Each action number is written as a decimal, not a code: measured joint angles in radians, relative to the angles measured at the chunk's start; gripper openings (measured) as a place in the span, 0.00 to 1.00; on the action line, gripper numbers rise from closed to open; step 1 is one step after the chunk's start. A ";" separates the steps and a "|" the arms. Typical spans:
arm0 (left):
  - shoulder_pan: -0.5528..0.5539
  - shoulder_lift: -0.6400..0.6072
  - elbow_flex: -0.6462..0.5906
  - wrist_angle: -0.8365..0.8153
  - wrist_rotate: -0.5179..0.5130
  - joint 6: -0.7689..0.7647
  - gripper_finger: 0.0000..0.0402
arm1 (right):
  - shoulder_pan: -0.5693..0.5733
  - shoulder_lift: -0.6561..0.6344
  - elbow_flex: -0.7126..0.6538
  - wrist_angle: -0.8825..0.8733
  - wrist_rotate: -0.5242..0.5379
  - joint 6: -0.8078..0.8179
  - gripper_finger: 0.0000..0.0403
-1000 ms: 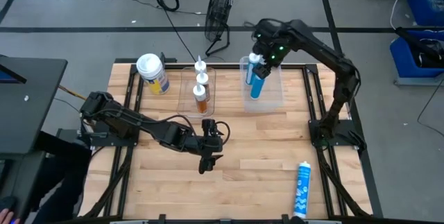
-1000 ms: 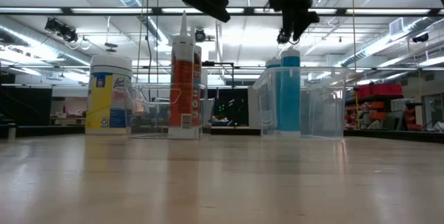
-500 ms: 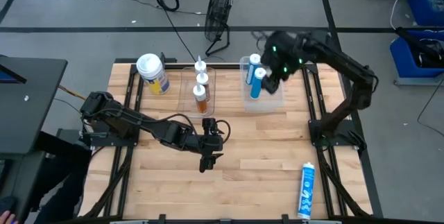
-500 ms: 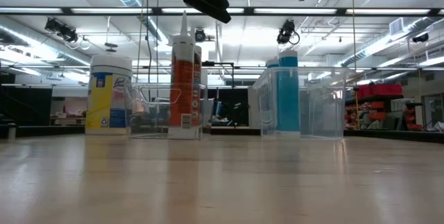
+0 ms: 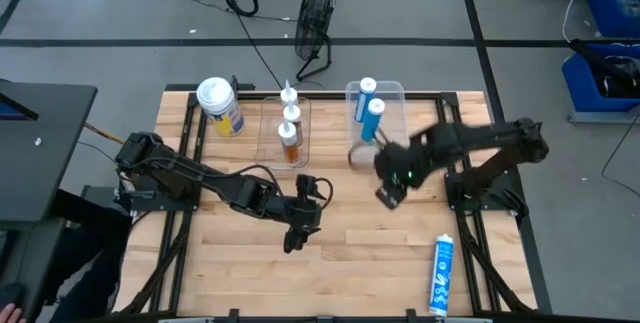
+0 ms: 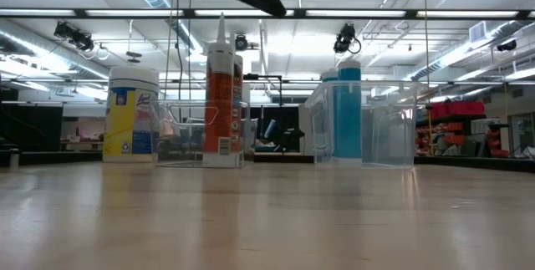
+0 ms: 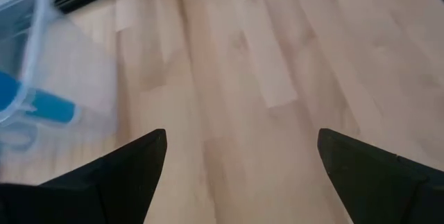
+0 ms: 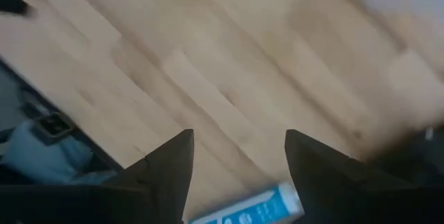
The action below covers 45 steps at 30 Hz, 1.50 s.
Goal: Pick & place silicon tubes, Sealant and Lysol wipes
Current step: Put the blue sealant into the right transparent bin
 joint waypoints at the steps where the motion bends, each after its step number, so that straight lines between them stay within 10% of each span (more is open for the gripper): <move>1: -0.003 0.000 0.000 0.000 0.014 0.014 0.95 | 0.037 0.000 -0.026 0.001 0.008 0.048 0.57; 26: 0.005 0.000 0.000 0.083 0.088 0.180 0.95 | 0.787 0.020 -0.517 0.497 -0.048 1.377 0.68; 34: 0.013 0.000 0.000 0.099 0.126 0.212 0.95 | 0.791 0.121 -0.535 0.542 -0.103 1.380 0.90; 45: 0.016 0.000 0.000 0.111 0.126 0.212 0.95 | 0.852 0.250 -0.535 0.577 -0.130 1.395 0.87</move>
